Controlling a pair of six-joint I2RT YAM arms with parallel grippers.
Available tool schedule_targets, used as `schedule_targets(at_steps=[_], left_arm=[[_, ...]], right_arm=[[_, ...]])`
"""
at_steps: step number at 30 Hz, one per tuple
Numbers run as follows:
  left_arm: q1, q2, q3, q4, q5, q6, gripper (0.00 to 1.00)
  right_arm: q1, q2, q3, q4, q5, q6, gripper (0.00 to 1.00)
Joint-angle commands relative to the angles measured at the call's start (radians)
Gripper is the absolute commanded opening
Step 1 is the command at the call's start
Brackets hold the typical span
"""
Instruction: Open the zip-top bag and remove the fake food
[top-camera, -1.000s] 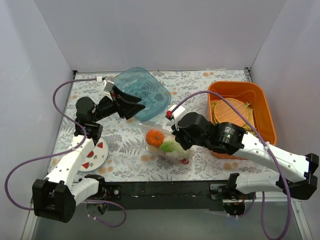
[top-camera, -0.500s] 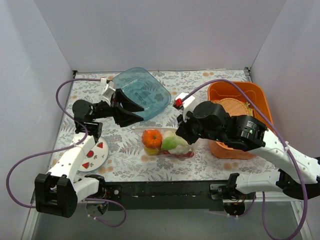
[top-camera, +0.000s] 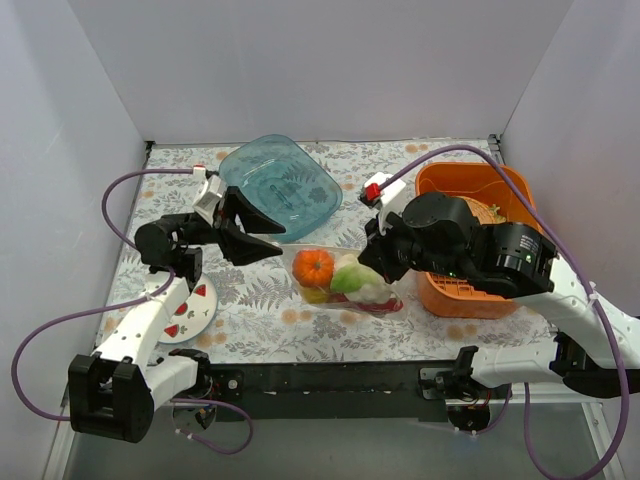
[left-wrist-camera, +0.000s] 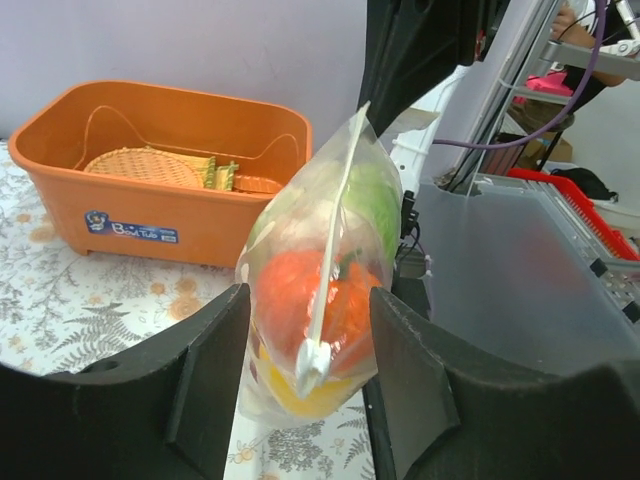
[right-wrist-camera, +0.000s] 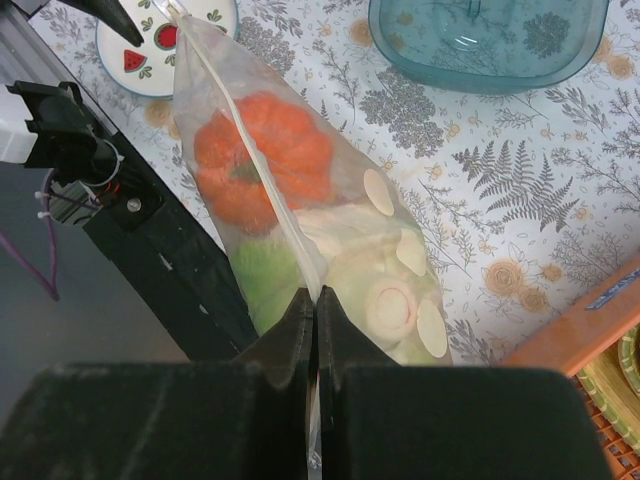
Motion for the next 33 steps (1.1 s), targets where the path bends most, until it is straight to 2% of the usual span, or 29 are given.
schedule_targets(at_steps=[1,6,10,11,15,17,19,24,28,29,30,31,33], left_arm=[[0.005,0.000,-0.045,0.139,0.023,-0.083,0.50],[0.005,0.013,-0.057,0.169,0.003,-0.099,0.50],[0.005,0.041,-0.060,0.291,-0.012,-0.174,0.45],[0.005,0.047,-0.060,0.313,-0.018,-0.209,0.42],[0.005,0.073,-0.071,0.406,-0.040,-0.269,0.19],[0.005,0.082,-0.080,0.426,-0.052,-0.281,0.16],[0.005,0.089,-0.082,0.451,-0.060,-0.301,0.00],[0.005,0.106,-0.073,0.476,-0.075,-0.321,0.00],[0.004,0.130,-0.037,0.434,-0.054,-0.300,0.00],[0.003,0.136,-0.027,0.405,-0.046,-0.274,0.00],[0.005,0.144,-0.024,0.284,-0.043,-0.231,0.00],[0.004,0.145,-0.020,0.211,-0.034,-0.118,0.00],[0.003,0.150,-0.004,0.001,-0.020,-0.025,0.00]], right_arm=[[0.002,-0.003,0.097,0.040,0.023,0.021,0.01],[0.002,0.003,0.129,0.031,0.026,0.032,0.01],[0.002,0.004,0.132,0.032,0.025,0.041,0.01],[0.002,0.004,0.132,0.035,0.026,0.044,0.01],[0.002,-0.006,0.118,0.045,0.034,0.055,0.01],[0.004,-0.011,0.103,0.052,0.033,0.058,0.01],[0.002,-0.019,0.089,0.057,0.034,0.066,0.01],[0.004,-0.054,0.001,0.077,0.039,0.072,0.01],[0.002,-0.120,-0.185,0.147,0.042,0.066,0.04],[0.004,-0.161,-0.235,0.210,0.043,0.057,0.06],[0.004,-0.181,-0.354,0.242,0.043,0.054,0.07],[0.004,-0.202,-0.407,0.283,0.039,0.052,0.08],[0.002,-0.253,-0.522,0.391,0.028,0.051,0.09]])
